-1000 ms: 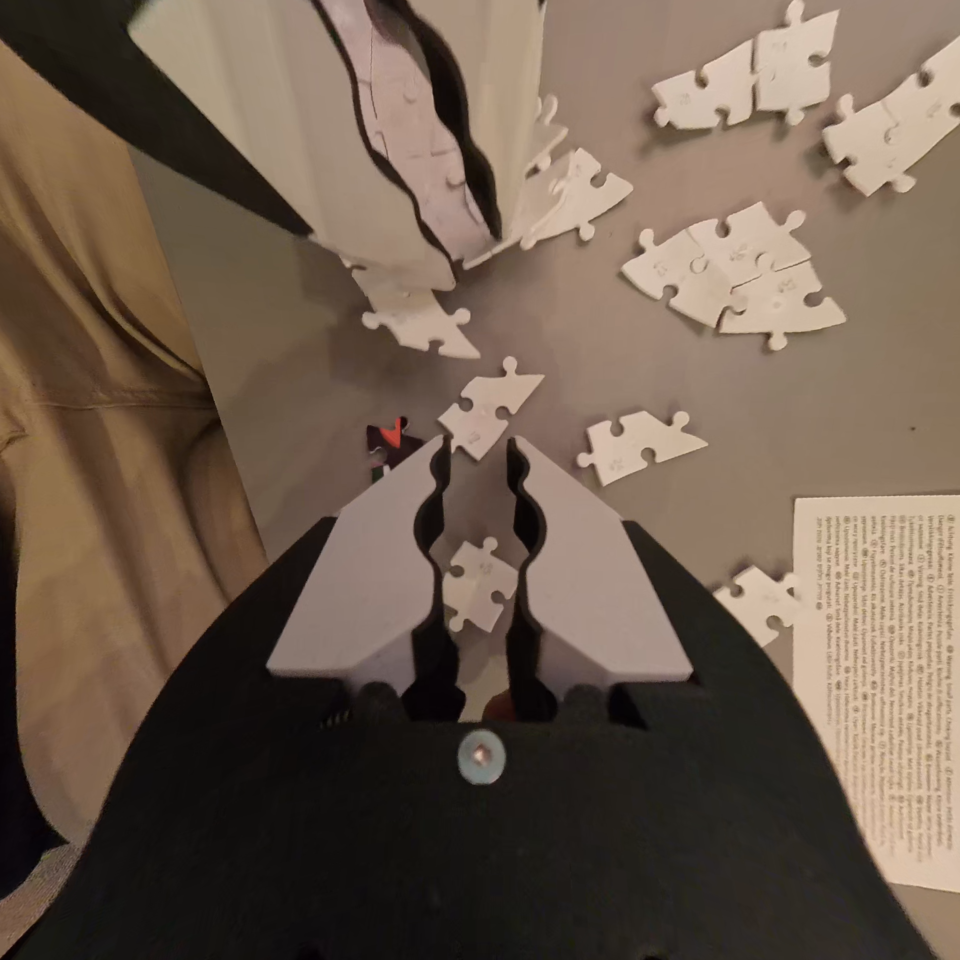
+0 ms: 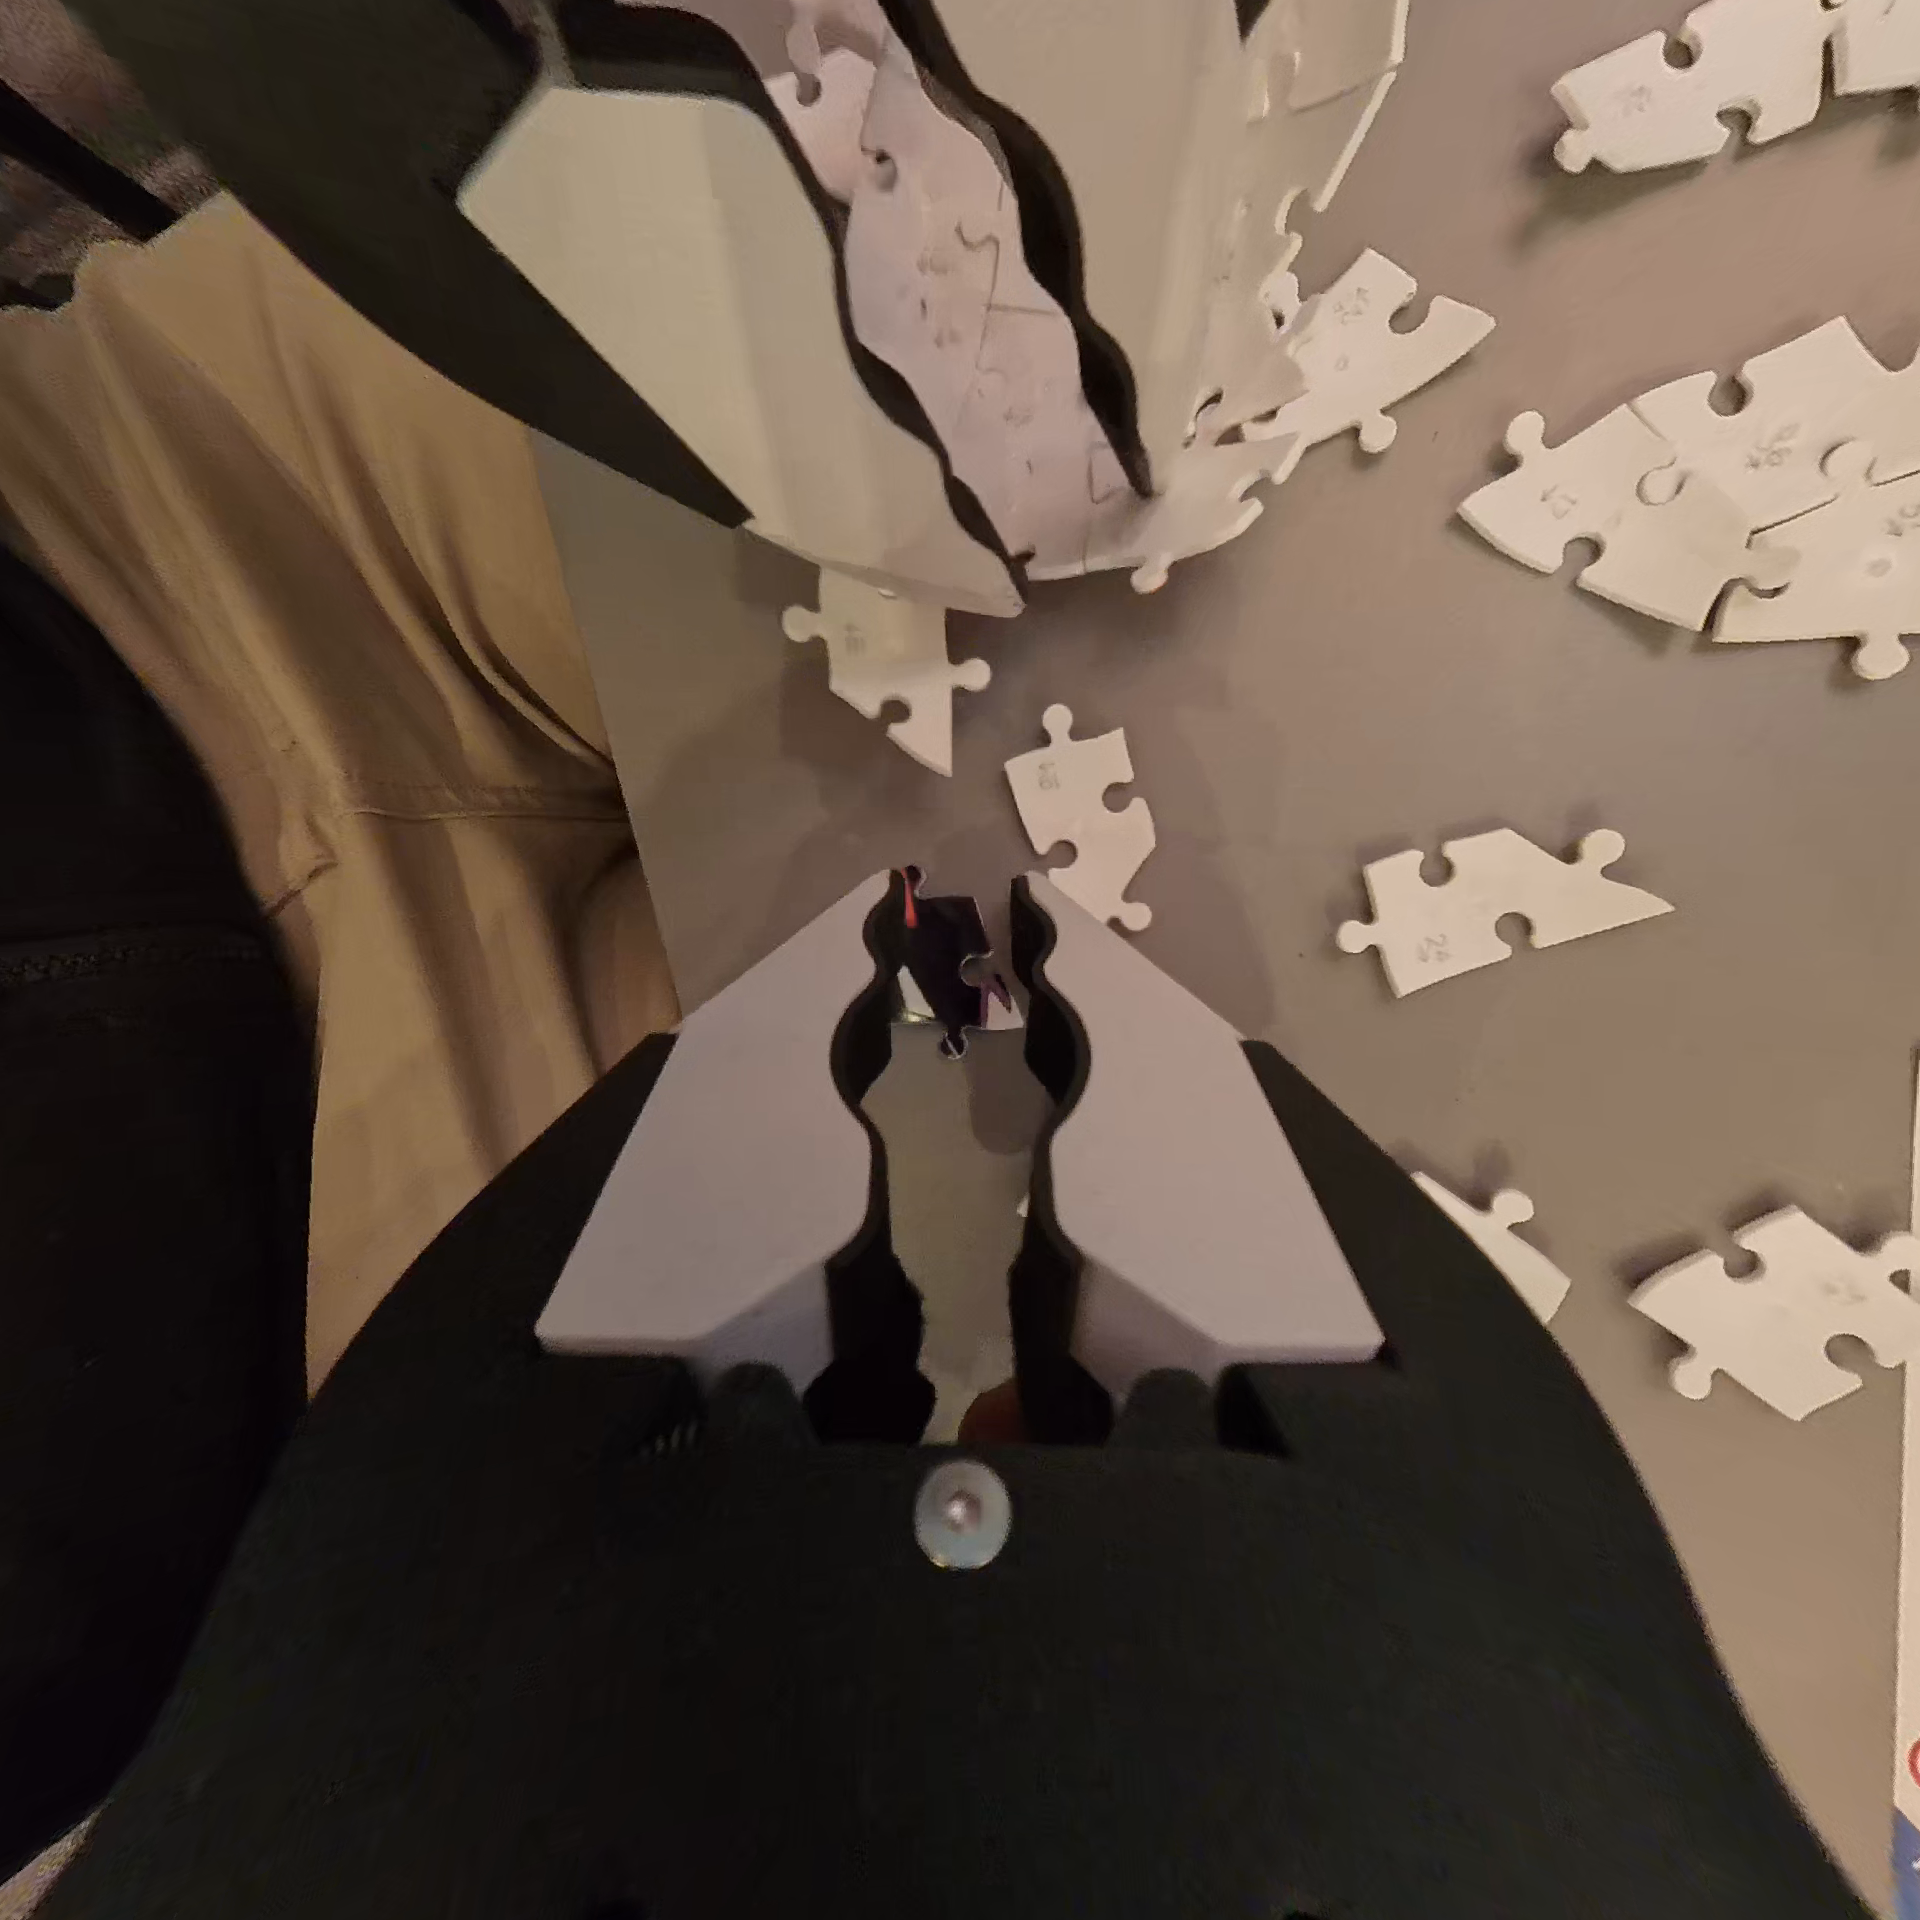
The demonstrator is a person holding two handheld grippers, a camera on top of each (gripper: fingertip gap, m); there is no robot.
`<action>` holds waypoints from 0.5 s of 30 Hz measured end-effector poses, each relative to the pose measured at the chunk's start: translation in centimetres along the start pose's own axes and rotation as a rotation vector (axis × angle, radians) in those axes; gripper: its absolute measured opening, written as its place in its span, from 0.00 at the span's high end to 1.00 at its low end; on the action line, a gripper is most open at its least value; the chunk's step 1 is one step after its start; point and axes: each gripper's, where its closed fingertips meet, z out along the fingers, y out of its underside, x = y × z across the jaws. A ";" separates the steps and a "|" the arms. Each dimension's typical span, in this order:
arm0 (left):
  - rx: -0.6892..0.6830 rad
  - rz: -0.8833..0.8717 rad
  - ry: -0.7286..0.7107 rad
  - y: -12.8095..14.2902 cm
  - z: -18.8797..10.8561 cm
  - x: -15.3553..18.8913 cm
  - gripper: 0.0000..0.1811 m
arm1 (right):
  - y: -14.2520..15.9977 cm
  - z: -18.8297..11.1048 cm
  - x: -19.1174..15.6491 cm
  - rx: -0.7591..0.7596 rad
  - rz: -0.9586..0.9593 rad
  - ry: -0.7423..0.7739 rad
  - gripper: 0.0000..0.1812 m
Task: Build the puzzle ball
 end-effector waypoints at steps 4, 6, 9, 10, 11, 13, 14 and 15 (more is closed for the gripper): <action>0.043 -0.039 -0.021 -0.4 -0.7 -0.9 0.87 | -0.6 -0.5 -0.2 0.034 0.006 -0.011 0.89; 0.060 -0.046 -0.020 -0.5 -1.2 -1.1 0.87 | -0.7 -0.6 -0.3 0.042 0.014 -0.026 0.88; 0.082 -0.062 -0.037 -0.5 -2.0 -1.8 0.86 | -0.9 -0.7 -0.2 0.050 0.022 -0.022 0.87; 0.086 -0.058 -0.037 -0.5 -2.1 -1.9 0.85 | -0.9 -0.7 -0.1 0.051 0.029 -0.019 0.86; 0.094 -0.045 -0.034 -0.6 -2.3 -1.8 0.85 | -0.9 -0.8 0.0 0.055 0.035 -0.021 0.86; 0.108 0.005 -0.015 -0.8 -2.5 -1.2 0.84 | -0.9 -1.0 0.0 0.058 0.040 -0.029 0.86; 0.101 0.022 -0.011 -0.8 -2.5 -1.0 0.84 | -0.9 -1.2 0.0 0.060 0.039 -0.031 0.86; 0.090 0.045 -0.006 -0.8 -2.4 -0.7 0.84 | -0.9 -1.3 -0.1 0.063 0.037 -0.038 0.87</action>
